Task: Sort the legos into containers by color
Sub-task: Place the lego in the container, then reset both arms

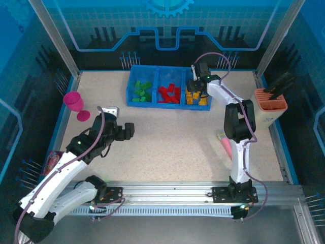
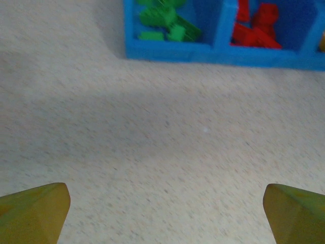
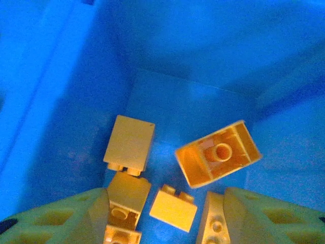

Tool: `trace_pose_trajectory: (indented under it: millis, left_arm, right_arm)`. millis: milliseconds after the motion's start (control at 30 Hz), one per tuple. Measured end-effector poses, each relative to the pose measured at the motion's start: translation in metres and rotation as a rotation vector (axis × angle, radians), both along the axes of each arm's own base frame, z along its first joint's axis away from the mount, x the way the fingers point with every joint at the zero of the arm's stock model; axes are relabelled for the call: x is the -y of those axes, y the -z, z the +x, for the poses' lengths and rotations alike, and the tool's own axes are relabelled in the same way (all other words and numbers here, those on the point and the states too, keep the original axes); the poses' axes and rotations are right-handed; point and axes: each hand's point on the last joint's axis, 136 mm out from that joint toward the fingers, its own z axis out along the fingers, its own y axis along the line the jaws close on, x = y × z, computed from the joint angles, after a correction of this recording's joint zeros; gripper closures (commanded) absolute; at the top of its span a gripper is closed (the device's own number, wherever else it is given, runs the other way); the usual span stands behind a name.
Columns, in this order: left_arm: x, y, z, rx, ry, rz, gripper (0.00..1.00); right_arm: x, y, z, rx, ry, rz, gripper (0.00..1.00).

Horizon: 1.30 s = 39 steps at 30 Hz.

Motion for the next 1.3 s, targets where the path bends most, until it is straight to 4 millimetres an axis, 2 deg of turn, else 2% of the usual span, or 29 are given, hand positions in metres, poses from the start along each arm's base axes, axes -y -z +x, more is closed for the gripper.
trace_pose_trajectory:
  millis: [133,200,333,400,433,467,567,700,867,967,1067,1200,1300]
  left_arm:
    - [-0.047,-0.016,0.02,0.133,-0.17,0.063,0.01]
    - [-0.073,-0.012,0.025,0.183,-0.259,0.094,0.01]
    - [-0.121,0.024,0.025,0.242,-0.432,0.111,0.01]
    - [-0.134,0.049,0.024,0.273,-0.471,0.117,0.01]
    - [-0.137,0.063,0.024,0.287,-0.478,0.117,0.01]
    - [-0.138,0.078,0.025,0.285,-0.472,0.125,0.01]
    - [-0.136,0.104,0.034,0.268,-0.43,0.142,0.01]
    - [-0.126,0.106,0.061,0.321,-0.363,0.116,0.01]
    - [-0.117,0.125,0.082,0.326,-0.301,0.064,0.01]
    - [-0.111,0.139,0.095,0.321,-0.255,0.033,0.01]
    - [-0.1,0.154,0.104,0.289,-0.194,0.004,0.01]
    - [-0.092,0.141,0.116,0.322,-0.148,-0.015,0.01]
    - [-0.089,0.126,0.13,0.362,-0.122,-0.018,0.01]
  right_arm:
    - [-0.003,-0.035,-0.015,0.063,-0.026,0.045,0.31]
    - [-0.006,-0.056,-0.022,0.103,-0.047,0.073,0.25]
    - [-0.014,-0.092,-0.037,0.177,-0.103,0.118,0.1]
    - [-0.018,-0.102,-0.047,0.194,-0.125,0.141,0.0]
    - [-0.019,-0.104,-0.053,0.197,-0.136,0.151,0.0]
    - [-0.019,-0.105,-0.059,0.199,-0.145,0.16,0.0]
    - [-0.019,-0.101,-0.079,0.191,-0.164,0.181,0.0]
    - [-0.018,-0.093,-0.108,0.178,-0.187,0.193,0.0]
    - [-0.012,-0.083,-0.159,0.201,-0.196,0.181,0.0]
    - [0.008,-0.074,-0.187,0.232,-0.144,0.148,0.0]
    - [0.036,-0.055,-0.213,0.272,-0.073,0.096,0.0]
    - [0.068,-0.02,-0.237,0.353,-0.01,0.017,0.0]
    - [0.096,0.001,-0.241,0.402,0.059,-0.026,0.0]
